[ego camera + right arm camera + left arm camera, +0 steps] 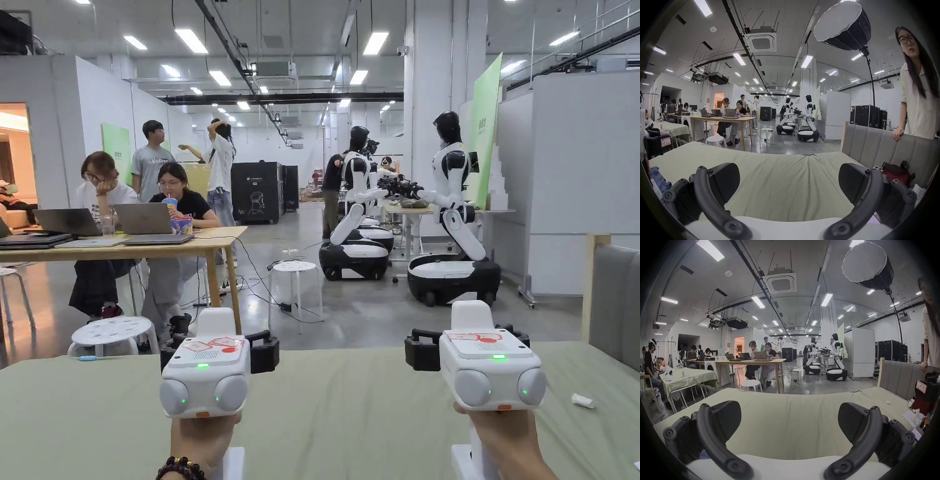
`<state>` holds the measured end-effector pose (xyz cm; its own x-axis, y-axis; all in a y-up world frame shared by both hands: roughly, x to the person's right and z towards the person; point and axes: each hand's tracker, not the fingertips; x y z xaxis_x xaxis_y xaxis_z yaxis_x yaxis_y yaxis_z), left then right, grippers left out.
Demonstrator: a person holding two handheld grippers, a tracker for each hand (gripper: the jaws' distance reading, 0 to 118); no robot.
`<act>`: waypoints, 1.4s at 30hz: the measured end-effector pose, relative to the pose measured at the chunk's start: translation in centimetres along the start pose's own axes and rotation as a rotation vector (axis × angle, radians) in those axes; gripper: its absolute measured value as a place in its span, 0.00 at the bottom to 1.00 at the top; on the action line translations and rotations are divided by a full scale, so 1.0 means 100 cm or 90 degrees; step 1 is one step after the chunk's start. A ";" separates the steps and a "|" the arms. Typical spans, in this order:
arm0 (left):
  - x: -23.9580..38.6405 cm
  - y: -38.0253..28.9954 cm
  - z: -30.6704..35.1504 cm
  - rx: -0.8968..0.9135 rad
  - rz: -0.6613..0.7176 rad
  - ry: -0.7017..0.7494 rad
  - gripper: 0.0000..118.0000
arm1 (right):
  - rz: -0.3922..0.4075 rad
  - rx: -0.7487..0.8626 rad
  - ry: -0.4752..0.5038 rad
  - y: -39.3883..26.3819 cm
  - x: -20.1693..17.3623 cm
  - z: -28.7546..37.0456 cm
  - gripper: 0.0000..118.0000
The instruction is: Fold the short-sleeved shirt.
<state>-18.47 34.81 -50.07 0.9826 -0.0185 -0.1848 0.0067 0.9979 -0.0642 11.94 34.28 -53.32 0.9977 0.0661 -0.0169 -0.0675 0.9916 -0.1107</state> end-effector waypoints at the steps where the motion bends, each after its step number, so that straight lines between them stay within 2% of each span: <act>1: -0.004 -0.001 -0.003 -0.016 0.010 -0.002 1.00 | 0.001 0.002 0.001 0.001 0.000 0.001 1.00; 3: -0.009 0.000 -0.008 -0.013 0.010 -0.003 1.00 | 0.009 0.029 -0.005 0.004 -0.002 0.008 1.00; 8: -0.013 -0.003 -0.028 -0.018 0.012 -0.005 1.00 | 0.004 0.018 0.001 0.004 -0.005 0.022 1.00; 10: -0.004 -0.002 -0.012 -0.007 0.005 -0.008 1.00 | 0.004 0.018 0.002 0.004 -0.007 0.026 1.00; 14: -0.012 -0.005 -0.030 -0.019 0.011 -0.016 1.00 | -0.002 0.004 0.007 0.002 -0.001 0.001 1.00; 15: -0.014 -0.005 -0.033 -0.021 0.011 -0.024 0.93 | -0.005 -0.002 0.016 0.001 0.001 -0.001 0.99; 16: -0.015 -0.005 -0.036 -0.018 0.008 -0.050 0.77 | -0.004 -0.002 0.027 0.000 0.001 -0.003 0.90; 17: -0.013 -0.007 -0.032 0.001 -0.009 -0.048 0.52 | 0.002 0.001 0.022 0.000 0.000 -0.004 0.71; 18: -0.010 -0.008 -0.030 0.016 -0.034 -0.024 0.07 | 0.017 0.005 0.009 -0.001 -0.002 -0.006 0.30; 19: -0.009 -0.009 -0.033 0.023 -0.046 -0.011 0.00 | 0.035 0.015 -0.010 -0.001 -0.006 0.006 0.02; 21: -0.004 -0.006 -0.022 0.028 -0.028 -0.022 0.00 | 0.033 0.014 -0.027 -0.003 -0.007 0.016 0.00; 22: -0.002 -0.004 -0.016 0.010 -0.004 -0.055 0.00 | 0.021 0.011 -0.013 -0.003 -0.005 0.016 0.00; 25: 0.000 -0.005 -0.020 0.015 -0.038 -0.030 0.00 | 0.012 -0.003 0.000 -0.006 -0.002 0.017 0.00; 30: -0.026 -0.008 -0.006 0.019 0.003 -0.018 0.00 | 0.016 0.007 0.037 -0.001 -0.025 0.025 0.00; 32: -0.049 -0.011 -0.001 0.015 -0.019 0.020 0.00 | 0.033 0.013 0.062 0.003 -0.052 0.014 0.00; 34: -0.083 -0.017 0.005 0.006 -0.019 0.034 0.00 | 0.039 0.028 0.112 0.006 -0.087 0.019 0.00; 36: -0.119 -0.020 0.015 0.007 -0.017 0.086 0.00 | 0.041 0.041 0.155 0.008 -0.125 0.020 0.00; 42: -0.231 -0.029 0.064 -0.008 -0.009 0.219 0.00 | 0.051 0.054 0.288 0.004 -0.260 0.046 0.00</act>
<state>-39.96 32.74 -39.34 0.8622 -0.0547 -0.5036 0.0162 0.9966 -0.0804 -13.97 33.43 -48.33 0.8833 0.1065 -0.4565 -0.1245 0.9922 -0.0093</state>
